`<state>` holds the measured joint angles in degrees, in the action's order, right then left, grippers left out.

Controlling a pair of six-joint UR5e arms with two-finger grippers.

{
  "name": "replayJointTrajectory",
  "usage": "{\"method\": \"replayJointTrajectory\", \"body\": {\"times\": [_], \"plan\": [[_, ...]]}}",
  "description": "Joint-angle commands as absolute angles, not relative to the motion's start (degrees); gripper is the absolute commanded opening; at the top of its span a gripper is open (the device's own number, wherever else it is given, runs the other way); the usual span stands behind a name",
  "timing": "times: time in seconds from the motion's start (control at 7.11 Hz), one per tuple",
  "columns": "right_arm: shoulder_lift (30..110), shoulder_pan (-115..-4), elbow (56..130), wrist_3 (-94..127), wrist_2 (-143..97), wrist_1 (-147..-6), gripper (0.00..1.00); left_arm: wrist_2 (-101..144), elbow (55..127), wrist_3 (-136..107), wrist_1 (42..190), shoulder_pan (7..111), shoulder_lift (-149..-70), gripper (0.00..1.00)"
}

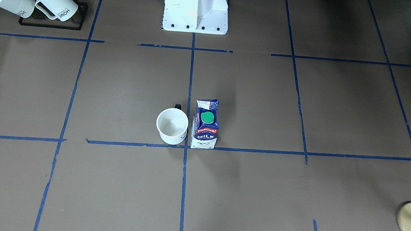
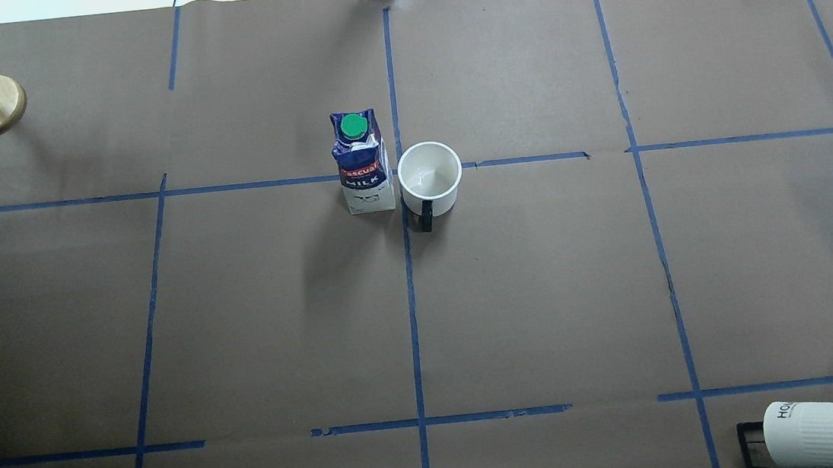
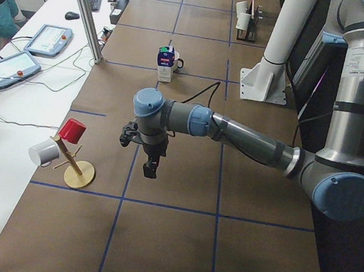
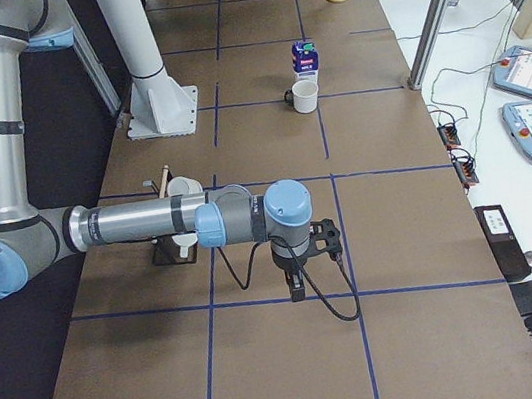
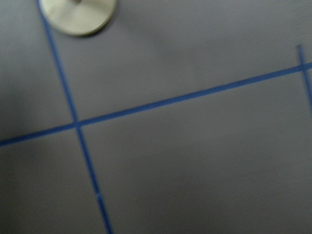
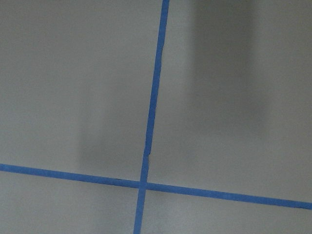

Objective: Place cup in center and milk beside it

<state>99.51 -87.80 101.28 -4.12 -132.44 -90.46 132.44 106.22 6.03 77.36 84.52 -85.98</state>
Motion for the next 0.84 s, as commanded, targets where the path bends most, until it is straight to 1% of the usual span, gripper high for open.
{"method": "replayJointTrajectory", "body": {"times": [0.0, 0.28, 0.7], "plan": [[99.5, -87.8, 101.2, -4.1, -132.5, -90.4, 1.00, 132.8, 105.8, 10.6, 80.7, 85.4, -80.1, 1.00], [99.5, -87.8, 101.2, -4.0, -132.5, -90.4, 1.00, 135.4, 105.7, 13.8, 81.3, 86.4, -77.5, 1.00], [99.5, -87.7, 101.2, -4.0, -132.5, -90.4, 1.00, 136.4, 104.2, 13.4, 82.5, 86.4, -78.2, 1.00]]}}
